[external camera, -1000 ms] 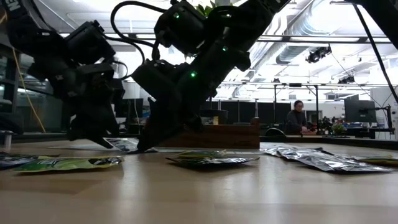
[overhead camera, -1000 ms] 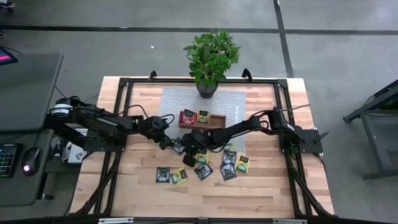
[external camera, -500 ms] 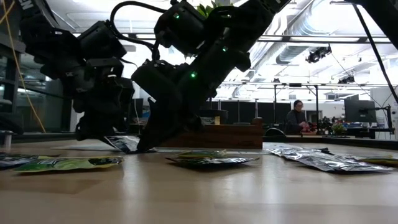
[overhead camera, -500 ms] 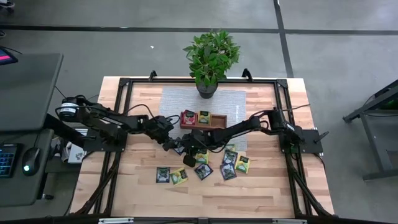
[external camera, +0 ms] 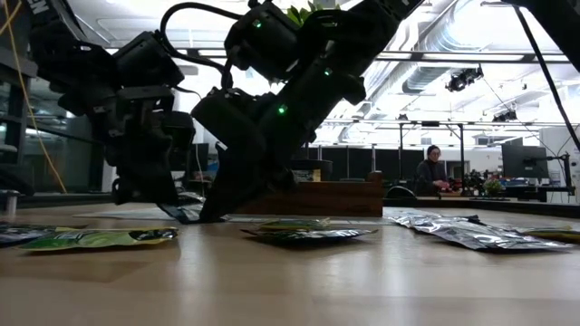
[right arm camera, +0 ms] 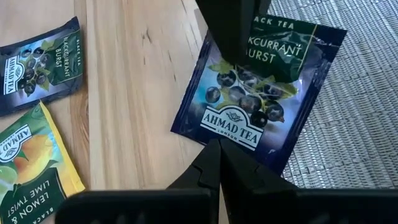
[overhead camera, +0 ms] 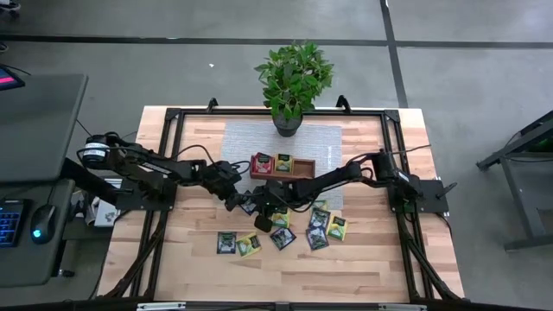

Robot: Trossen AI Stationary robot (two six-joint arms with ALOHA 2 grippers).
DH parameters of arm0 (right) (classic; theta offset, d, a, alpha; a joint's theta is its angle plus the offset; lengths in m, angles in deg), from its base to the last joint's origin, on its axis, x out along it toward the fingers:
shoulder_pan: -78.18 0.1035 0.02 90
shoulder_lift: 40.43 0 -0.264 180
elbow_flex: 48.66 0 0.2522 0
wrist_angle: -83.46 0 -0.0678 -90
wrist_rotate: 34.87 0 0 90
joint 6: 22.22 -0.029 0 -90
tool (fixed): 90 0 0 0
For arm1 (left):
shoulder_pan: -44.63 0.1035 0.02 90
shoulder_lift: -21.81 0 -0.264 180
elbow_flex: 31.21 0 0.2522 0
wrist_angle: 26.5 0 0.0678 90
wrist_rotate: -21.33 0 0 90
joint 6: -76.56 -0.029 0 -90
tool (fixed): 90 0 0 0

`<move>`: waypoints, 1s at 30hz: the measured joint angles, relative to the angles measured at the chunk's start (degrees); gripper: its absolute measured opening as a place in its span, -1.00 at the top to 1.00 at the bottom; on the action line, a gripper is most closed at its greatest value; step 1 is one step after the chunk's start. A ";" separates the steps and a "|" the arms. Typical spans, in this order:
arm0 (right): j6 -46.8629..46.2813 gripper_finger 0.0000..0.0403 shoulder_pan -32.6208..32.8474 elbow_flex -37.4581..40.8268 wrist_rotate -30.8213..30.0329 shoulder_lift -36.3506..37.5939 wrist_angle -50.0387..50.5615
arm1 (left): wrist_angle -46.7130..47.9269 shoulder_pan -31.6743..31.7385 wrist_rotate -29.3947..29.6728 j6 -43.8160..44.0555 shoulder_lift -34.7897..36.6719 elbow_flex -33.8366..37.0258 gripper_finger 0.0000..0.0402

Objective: Pick & Place Tea
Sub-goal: Put the violet tea bag into the right section of the wooden organizer

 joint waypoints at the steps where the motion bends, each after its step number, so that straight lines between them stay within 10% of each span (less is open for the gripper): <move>1: -0.31 1.00 0.00 0.00 0.01 0.00 0.00 | 0.00 0.00 -0.08 -0.38 0.00 0.00 0.94; 30: 2.69 0.49 -1.44 0.02 2.43 15.61 3.29 | -0.16 0.00 -2.94 -15.53 12.73 0.09 1.00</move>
